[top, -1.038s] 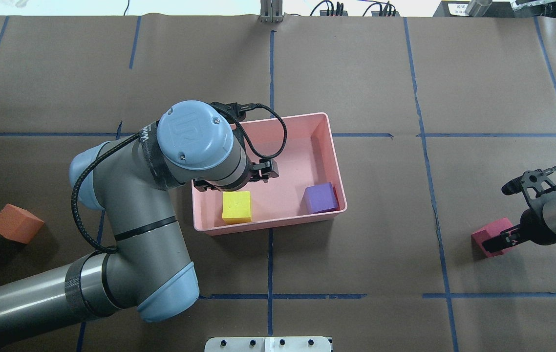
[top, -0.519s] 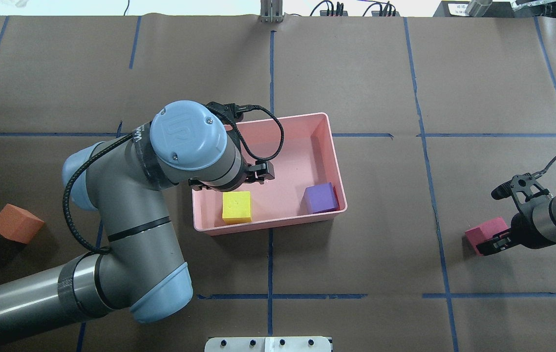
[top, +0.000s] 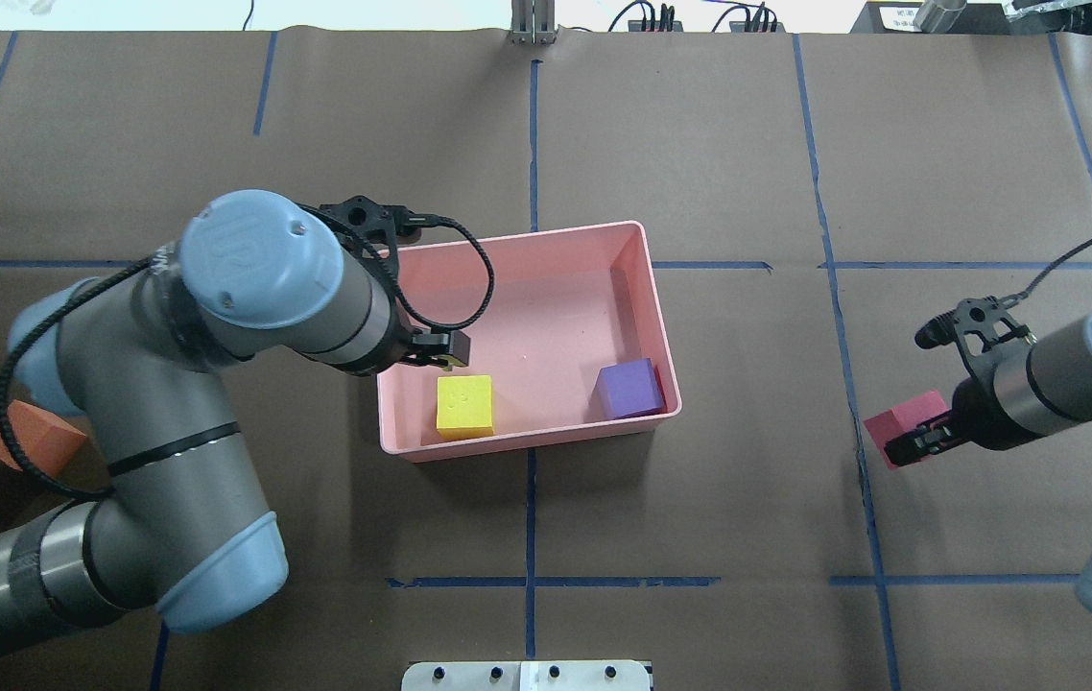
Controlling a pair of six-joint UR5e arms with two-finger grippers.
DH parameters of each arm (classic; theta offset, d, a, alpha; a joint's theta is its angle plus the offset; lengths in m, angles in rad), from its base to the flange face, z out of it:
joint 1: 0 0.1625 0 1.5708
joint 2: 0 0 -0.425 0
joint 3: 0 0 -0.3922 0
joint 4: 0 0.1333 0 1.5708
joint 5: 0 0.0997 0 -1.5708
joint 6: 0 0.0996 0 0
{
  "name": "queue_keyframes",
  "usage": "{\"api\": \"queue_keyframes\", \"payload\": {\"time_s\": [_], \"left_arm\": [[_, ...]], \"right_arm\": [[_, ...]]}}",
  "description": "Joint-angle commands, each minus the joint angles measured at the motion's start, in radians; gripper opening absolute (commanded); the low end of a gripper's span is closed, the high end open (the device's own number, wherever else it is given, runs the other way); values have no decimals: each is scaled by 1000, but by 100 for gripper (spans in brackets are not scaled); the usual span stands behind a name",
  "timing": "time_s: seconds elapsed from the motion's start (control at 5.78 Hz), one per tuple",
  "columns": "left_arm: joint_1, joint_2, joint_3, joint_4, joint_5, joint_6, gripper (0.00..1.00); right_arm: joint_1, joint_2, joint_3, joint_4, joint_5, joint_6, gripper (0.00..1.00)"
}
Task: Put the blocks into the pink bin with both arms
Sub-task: 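Carry the pink cube into the bin while the left gripper reaches the orange cube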
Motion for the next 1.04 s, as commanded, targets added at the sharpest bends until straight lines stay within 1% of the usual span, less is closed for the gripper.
{"api": "queue_keyframes", "payload": {"time_s": [0.0, 0.17, 0.35, 0.52, 0.69, 0.86], "left_arm": [[-79, 187, -97, -22, -45, 226, 100], [-122, 302, -145, -72, -50, 324, 100], [-139, 404, -150, -143, -48, 405, 100], [-139, 502, -150, -256, -48, 427, 100], [-139, 609, -139, -400, -48, 429, 100], [-139, 701, -88, -567, -48, 494, 100]], "right_arm": [[-2, 341, 0, -356, 2, 121, 28], [-8, 525, -61, -467, 1, 248, 28], [-34, 648, -176, -457, -7, 332, 31], [-52, 733, -277, -404, -11, 408, 38], [-77, 798, -374, -355, -37, 475, 68], [-120, 838, -411, -342, -141, 555, 100]]}}
